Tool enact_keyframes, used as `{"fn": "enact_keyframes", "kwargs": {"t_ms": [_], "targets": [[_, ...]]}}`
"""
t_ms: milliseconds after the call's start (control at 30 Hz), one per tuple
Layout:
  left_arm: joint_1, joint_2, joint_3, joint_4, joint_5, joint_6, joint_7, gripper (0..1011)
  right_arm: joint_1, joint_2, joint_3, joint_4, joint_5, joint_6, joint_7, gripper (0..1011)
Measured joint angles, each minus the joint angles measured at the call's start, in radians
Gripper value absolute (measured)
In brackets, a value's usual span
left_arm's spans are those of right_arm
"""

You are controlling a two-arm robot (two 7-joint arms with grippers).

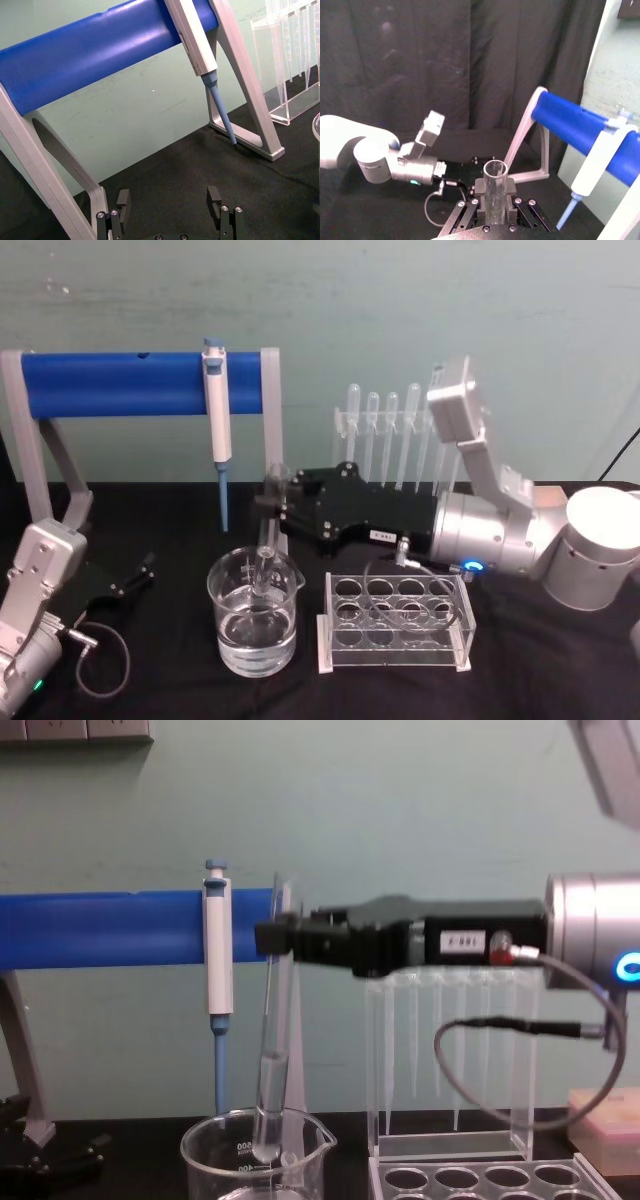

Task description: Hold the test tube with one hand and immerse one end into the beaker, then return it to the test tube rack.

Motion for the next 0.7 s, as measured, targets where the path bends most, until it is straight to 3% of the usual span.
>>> {"fn": "enact_keyframes", "kwargs": {"t_ms": [333,700], "targets": [[0.000,0.000,0.000,0.000,0.000,0.000,0.000,1000,0.000,-0.043,-0.019,0.103,-0.032,-0.049,0.022,224],[0.000,0.000,0.000,0.000,0.000,0.000,0.000,1000,-0.004,-0.075,-0.022,0.166,-0.059,-0.080,0.033,224]]}}
